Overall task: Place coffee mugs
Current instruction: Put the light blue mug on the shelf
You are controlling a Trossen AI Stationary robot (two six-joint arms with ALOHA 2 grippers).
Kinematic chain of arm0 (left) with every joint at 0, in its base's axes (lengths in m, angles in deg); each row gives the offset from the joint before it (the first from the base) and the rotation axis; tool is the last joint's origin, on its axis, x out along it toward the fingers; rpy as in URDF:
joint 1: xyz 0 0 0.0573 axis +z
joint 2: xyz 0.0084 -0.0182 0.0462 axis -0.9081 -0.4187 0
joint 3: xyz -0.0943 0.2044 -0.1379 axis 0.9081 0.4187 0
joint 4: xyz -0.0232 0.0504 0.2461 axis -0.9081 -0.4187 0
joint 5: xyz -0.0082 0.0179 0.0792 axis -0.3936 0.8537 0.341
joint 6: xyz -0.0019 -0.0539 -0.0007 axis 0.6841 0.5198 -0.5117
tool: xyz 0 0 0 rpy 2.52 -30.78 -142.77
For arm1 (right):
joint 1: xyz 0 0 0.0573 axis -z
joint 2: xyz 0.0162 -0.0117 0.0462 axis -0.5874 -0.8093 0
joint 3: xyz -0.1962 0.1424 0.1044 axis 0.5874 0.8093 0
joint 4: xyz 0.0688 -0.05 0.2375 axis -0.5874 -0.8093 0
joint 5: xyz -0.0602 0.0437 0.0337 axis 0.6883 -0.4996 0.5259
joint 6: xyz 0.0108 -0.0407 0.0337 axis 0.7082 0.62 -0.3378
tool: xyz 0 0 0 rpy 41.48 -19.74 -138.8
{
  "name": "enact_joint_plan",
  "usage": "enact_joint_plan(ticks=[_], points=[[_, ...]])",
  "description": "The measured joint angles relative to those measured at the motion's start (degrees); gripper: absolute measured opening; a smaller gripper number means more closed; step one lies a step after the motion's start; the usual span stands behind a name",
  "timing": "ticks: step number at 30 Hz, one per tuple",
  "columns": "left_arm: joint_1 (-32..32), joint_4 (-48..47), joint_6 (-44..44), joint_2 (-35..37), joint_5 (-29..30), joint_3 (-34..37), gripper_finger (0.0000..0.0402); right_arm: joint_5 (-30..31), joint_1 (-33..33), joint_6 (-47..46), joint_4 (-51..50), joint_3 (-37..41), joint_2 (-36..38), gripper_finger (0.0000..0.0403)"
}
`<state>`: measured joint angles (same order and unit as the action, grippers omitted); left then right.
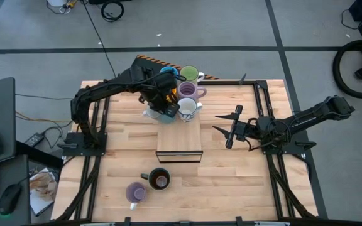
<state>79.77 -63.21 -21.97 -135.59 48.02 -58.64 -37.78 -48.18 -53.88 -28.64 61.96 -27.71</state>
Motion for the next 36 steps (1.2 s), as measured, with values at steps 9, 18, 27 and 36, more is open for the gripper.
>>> enact_joint_plan(ticks=[9, 18, 27, 36], points=[[-0.32, 0.23, -2.27, -0.47, 0.16, 0.34, 0.0078, 0.00, 0.00, 0.00, -0.02, 0.01, 0.02, 0.0208], [-0.30, 1.96, -2.29, -0.44, 0.18, 0.32, 0.0129, 0.00, 0.00, 0.01, -0.04, 0.02, 0.01, 0.0208], [-0.66, 3.39, -4.35, -0.37, 0.57, 0.32, 0.0141, -0.02, 0.00, 0.01, -0.17, 0.00, 0.01, 0.0208], [-0.59, 7.53, -7.40, -0.35, 2.51, 0.30, 0.0141, -0.02, 0.00, -0.14, -0.24, 0.02, 0.02, 0.0208]])
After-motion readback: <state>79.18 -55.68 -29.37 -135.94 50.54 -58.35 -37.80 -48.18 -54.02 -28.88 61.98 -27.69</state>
